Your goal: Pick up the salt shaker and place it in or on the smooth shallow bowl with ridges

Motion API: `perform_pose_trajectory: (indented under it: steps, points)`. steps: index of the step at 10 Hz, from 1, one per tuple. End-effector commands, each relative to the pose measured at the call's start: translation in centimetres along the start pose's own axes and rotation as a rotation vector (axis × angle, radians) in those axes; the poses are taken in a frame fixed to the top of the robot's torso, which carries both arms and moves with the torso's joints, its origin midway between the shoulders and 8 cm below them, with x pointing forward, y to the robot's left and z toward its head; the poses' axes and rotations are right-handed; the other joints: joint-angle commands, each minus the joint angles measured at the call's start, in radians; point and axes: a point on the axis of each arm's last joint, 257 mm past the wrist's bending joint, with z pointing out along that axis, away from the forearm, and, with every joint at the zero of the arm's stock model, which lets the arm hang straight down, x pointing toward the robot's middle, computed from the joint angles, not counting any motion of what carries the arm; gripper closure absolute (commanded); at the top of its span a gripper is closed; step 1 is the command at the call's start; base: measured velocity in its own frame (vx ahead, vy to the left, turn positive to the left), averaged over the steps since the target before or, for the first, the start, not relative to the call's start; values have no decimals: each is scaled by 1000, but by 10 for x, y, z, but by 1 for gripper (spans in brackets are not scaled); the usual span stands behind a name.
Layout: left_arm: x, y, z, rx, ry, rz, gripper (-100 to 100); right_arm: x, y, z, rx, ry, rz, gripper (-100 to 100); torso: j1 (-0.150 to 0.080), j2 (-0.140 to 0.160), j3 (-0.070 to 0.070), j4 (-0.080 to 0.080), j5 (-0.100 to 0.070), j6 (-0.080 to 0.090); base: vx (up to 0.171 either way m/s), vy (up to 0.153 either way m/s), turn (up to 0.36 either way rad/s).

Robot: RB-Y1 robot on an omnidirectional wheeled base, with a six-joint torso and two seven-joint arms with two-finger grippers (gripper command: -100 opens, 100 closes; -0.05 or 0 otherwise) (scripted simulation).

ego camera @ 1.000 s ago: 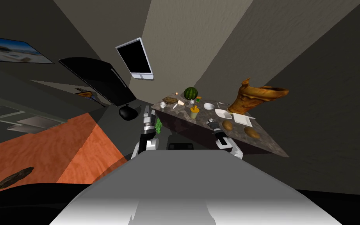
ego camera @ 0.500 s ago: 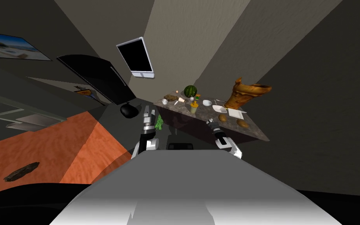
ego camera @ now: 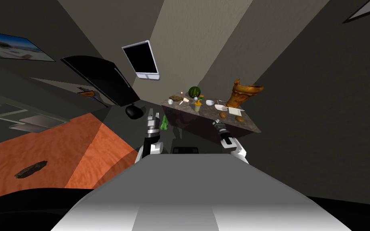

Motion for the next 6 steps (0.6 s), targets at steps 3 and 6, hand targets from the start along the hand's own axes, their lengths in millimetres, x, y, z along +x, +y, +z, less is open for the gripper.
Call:
perform_pose_trajectory:
  steps: [3,6]
  points:
    - [0,0,0,0,0,0,0,-16,-7,27,16,-28,-3,100,-2,-8,-4,-1,0,-1,-157,-52,0]
    - [0,0,0,0,0,0,0,-30,-13,53,21,-45,-2,100,-6,-15,-8,-3,-1,-2,-79,-87,21]
